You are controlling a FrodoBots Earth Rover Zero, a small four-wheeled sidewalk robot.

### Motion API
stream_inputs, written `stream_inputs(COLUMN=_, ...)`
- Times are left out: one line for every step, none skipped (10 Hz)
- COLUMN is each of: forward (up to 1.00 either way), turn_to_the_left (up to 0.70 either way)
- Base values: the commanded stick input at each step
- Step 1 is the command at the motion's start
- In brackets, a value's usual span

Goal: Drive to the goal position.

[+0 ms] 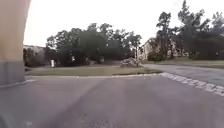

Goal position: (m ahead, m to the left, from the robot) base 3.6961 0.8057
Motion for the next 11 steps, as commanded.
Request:
stream_inputs(forward=0.70, turn_to_the_left=0.00)
stream_inputs(forward=0.70, turn_to_the_left=0.35)
stream_inputs(forward=0.70, turn_to_the_left=0.35)
stream_inputs(forward=0.70, turn_to_the_left=0.18)
stream_inputs(forward=0.70, turn_to_the_left=0.00)
stream_inputs(forward=0.70, turn_to_the_left=0.00)
stream_inputs(forward=0.70, turn_to_the_left=0.00)
stream_inputs(forward=0.70, turn_to_the_left=0.00)
stream_inputs(forward=0.70, turn_to_the_left=0.00)
stream_inputs(forward=0.70, turn_to_the_left=0.00)
stream_inputs(forward=0.70, turn_to_the_left=0.00)
